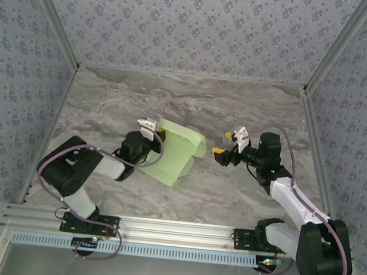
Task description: Fold the paper box
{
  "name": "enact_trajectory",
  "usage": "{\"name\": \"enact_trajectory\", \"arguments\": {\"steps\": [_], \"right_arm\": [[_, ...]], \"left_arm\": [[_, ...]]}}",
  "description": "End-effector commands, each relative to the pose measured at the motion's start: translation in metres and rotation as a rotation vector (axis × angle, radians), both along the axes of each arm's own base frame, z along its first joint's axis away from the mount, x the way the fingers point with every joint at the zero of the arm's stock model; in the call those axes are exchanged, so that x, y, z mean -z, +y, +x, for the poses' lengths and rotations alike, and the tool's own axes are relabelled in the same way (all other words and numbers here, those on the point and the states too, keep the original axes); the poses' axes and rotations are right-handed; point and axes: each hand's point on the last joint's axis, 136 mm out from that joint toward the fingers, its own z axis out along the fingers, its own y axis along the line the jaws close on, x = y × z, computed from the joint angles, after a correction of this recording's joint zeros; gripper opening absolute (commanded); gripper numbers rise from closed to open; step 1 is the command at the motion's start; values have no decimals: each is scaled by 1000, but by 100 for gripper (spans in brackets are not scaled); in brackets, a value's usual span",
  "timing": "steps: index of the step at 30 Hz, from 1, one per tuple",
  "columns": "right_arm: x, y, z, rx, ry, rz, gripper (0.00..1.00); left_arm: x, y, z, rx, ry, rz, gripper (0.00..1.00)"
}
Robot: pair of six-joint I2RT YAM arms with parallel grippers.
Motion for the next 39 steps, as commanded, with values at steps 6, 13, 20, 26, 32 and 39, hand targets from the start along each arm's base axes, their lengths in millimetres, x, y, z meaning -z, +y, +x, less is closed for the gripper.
{"name": "enact_trajectory", "arguments": {"steps": [6, 13, 20, 26, 32, 39], "right_arm": [[-12, 30, -30, -188, -212, -107, 89], [-15, 51, -12, -132, -325, -201, 84], [-29, 45, -13, -78, -399, -240, 81], [-44, 43, -17, -24, -453, -162, 75], [-51, 63, -28, -64, -466, -127, 72], [-40, 76, -21, -47, -439, -123, 60]], "left_arm": [[0, 0, -5, 36, 144, -35, 0], [-12, -9, -15, 94, 171, -125, 0], [-17, -10, -18, 114, 173, -109, 0], [-19, -11, -19, 127, 172, -111, 0], [-18, -12, -19, 126, 177, -123, 0], [-22, -14, -17, 123, 187, -154, 0]]}}
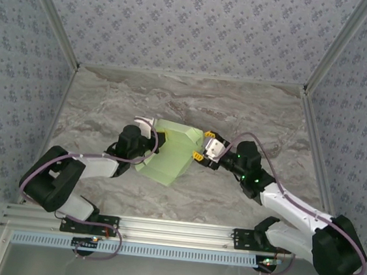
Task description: Fold the paper box
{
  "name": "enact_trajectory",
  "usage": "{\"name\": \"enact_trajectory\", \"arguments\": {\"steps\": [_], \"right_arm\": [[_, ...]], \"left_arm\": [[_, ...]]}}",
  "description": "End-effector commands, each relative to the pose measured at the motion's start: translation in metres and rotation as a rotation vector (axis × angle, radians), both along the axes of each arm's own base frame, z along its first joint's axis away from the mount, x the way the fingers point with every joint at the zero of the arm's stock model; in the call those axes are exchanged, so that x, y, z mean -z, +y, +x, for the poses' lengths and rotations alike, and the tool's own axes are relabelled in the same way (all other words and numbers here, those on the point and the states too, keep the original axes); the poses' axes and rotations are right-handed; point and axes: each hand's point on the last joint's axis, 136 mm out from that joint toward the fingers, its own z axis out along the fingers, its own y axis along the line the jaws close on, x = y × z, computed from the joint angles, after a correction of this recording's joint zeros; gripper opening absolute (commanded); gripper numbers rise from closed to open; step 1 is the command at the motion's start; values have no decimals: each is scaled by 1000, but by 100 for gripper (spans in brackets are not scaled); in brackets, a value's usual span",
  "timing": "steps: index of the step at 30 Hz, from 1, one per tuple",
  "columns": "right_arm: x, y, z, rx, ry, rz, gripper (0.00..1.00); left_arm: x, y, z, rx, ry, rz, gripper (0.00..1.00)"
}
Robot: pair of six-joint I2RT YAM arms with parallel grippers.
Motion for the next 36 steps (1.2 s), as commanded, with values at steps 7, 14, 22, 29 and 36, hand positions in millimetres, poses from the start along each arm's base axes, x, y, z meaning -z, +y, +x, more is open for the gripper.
{"name": "enact_trajectory", "arguments": {"steps": [7, 14, 22, 29, 36], "right_arm": [[-1, 11, 6, 44, 8, 84, 63], [-18, 10, -28, -178, 129, 105, 73], [-24, -19, -34, -165, 166, 71, 77], [-36, -34, -32, -204, 314, 158, 74], [-47, -48, -31, -263, 444, 221, 73]], "left_arm": [[-19, -3, 8, -12, -21, -61, 0], [-18, 3, 12, -25, -1, -69, 0], [-29, 9, 10, -27, 24, -34, 0], [-33, 4, 3, 26, 26, -31, 0], [-36, 2, 2, 51, 20, -16, 0]]}}
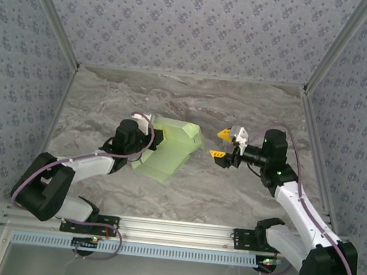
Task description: Fold the paper box
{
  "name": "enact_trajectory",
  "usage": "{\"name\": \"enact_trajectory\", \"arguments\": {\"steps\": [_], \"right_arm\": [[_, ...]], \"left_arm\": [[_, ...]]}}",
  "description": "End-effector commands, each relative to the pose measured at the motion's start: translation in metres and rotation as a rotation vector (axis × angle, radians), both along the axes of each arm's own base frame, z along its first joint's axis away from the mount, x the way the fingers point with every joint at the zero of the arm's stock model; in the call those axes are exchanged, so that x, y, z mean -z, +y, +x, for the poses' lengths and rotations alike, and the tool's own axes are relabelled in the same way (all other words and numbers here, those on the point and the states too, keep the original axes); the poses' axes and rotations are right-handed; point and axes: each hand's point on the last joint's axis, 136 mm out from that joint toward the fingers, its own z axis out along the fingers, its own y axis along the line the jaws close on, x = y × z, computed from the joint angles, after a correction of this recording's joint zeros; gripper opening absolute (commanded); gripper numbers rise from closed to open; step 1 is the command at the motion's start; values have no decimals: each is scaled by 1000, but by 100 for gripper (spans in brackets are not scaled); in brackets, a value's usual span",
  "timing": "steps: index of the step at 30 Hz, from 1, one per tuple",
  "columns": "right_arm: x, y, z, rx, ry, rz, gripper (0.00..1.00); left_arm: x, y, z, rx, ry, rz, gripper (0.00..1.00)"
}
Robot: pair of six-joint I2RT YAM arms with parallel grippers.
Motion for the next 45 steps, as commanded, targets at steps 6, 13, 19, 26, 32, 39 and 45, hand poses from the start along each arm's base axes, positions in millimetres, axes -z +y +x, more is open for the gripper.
{"name": "enact_trajectory", "arguments": {"steps": [6, 13, 19, 26, 32, 39, 45], "right_arm": [[8, 17, -11, -196, 283, -5, 69], [27, 41, -1, -193, 258, -52, 66], [34, 58, 19, -84, 171, -51, 61], [29, 73, 28, 5, 98, -37, 60], [31, 79, 50, 260, 62, -36, 65], [48, 83, 70, 433, 94, -76, 67], [54, 86, 71, 396, 143, -99, 72]], "left_arm": [[-22, -12, 1, 84, -56, -9, 0], [-25, -17, 0, 100, -52, -35, 0], [-26, -18, 0, 108, -49, -45, 0], [-23, -15, 3, 82, -49, -38, 0], [-20, 3, 10, -36, -49, -21, 0], [-12, 25, 18, -176, -48, 28, 0], [-7, 33, 23, -208, -67, 99, 0]]}}
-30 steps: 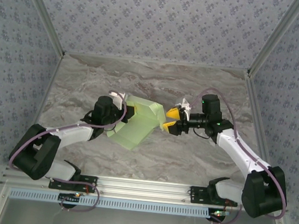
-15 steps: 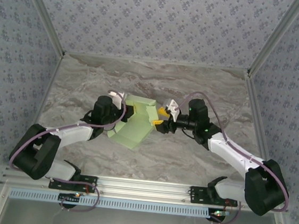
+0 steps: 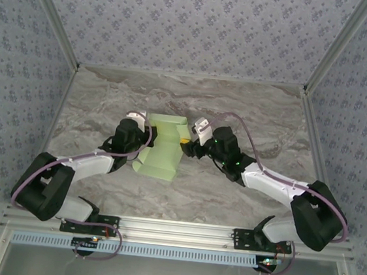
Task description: Fold the paper box
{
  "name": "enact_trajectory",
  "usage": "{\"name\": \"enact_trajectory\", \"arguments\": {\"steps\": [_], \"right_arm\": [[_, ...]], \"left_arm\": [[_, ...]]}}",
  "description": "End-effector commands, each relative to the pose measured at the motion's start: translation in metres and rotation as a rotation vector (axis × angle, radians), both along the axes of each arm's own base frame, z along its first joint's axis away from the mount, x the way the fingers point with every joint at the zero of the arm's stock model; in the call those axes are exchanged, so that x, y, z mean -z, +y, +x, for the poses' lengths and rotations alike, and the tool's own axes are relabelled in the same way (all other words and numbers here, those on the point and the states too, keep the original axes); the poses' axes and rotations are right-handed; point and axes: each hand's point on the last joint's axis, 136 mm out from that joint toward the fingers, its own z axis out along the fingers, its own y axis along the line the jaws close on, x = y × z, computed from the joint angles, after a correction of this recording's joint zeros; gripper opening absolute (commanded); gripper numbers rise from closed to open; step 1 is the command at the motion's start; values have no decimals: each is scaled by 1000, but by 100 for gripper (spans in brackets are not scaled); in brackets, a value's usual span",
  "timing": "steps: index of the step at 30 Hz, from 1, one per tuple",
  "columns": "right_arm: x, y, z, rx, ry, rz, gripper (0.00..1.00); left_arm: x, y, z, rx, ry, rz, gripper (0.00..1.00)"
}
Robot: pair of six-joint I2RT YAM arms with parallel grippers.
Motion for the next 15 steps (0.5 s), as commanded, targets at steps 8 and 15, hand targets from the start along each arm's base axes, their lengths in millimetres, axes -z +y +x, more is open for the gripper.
{"name": "enact_trajectory", "arguments": {"steps": [8, 15], "right_arm": [[-22, -11, -13, -196, 93, 55, 74], [-33, -27, -17, -228, 82, 86, 72]], "left_arm": [[-8, 0, 6, -10, -47, 38, 0], [-8, -3, 5, 7, -43, 42, 0]]}}
